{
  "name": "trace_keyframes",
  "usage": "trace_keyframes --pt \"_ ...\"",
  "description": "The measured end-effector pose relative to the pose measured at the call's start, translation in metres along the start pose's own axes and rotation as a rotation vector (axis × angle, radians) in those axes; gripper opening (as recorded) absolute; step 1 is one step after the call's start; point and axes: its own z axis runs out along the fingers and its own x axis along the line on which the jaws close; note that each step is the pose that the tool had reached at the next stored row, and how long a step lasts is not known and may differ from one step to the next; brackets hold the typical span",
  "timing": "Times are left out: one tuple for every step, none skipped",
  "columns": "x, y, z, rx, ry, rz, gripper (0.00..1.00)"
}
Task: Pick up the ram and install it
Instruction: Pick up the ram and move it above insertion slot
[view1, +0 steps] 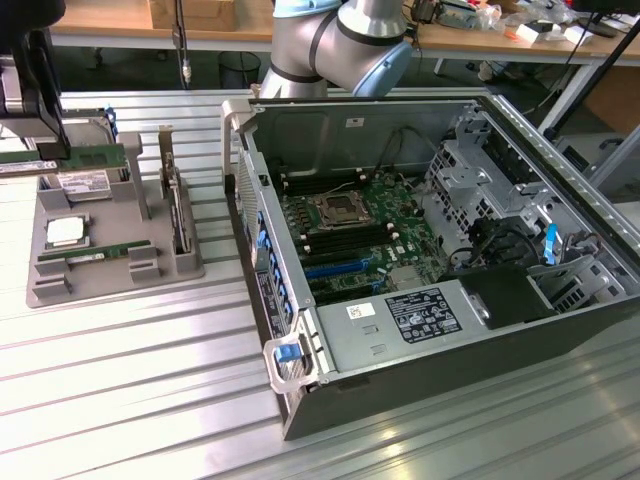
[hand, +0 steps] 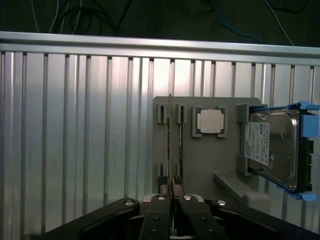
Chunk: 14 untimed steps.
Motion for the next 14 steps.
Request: trace_keyframes --pt "0.0000 0.0000 -0.0005 -0.0001 0.0000 0.000 0.12" --pt "0.0000 0.0000 -0.0009 0.0000 0.0000 0.000 0.12" --pt "0.0000 0.0001 -0.0012 0.0000 0.0000 0.000 0.12" --pt "0.0000 0.0001 -0.0014 0.0000 0.0000 0.000 0.12" --pt "0.0000 0.0001 -0.0016 0.0000 0.0000 0.000 0.12" --pt "-0.0001 0.0001 -0.0020 0.0000 0.0001 0.000 0.12" --pt "-0.0001 0.0001 -0.0023 0.0001 0.0000 0.000 0.12" --pt "-0.0001 0.0001 -0.0028 0.0000 0.0000 0.000 0.12" --pt "-0.0001 0.0002 -0.0031 -0.0001 0.0001 0.000 0.12" --pt "-0.0001 0.0002 -0.0036 0.0000 0.0000 0.000 0.12" --pt "-0.0001 0.0002 -0.0040 0.0000 0.0000 0.000 0.12" --pt "-0.0001 0.0002 -0.0046 0.0000 0.0001 0.000 0.12" --pt "-0.0001 0.0002 -0.0048 0.0000 0.0000 0.000 0.12" --pt "-0.0002 0.0002 -0.0054 0.0000 0.0000 0.000 0.12"
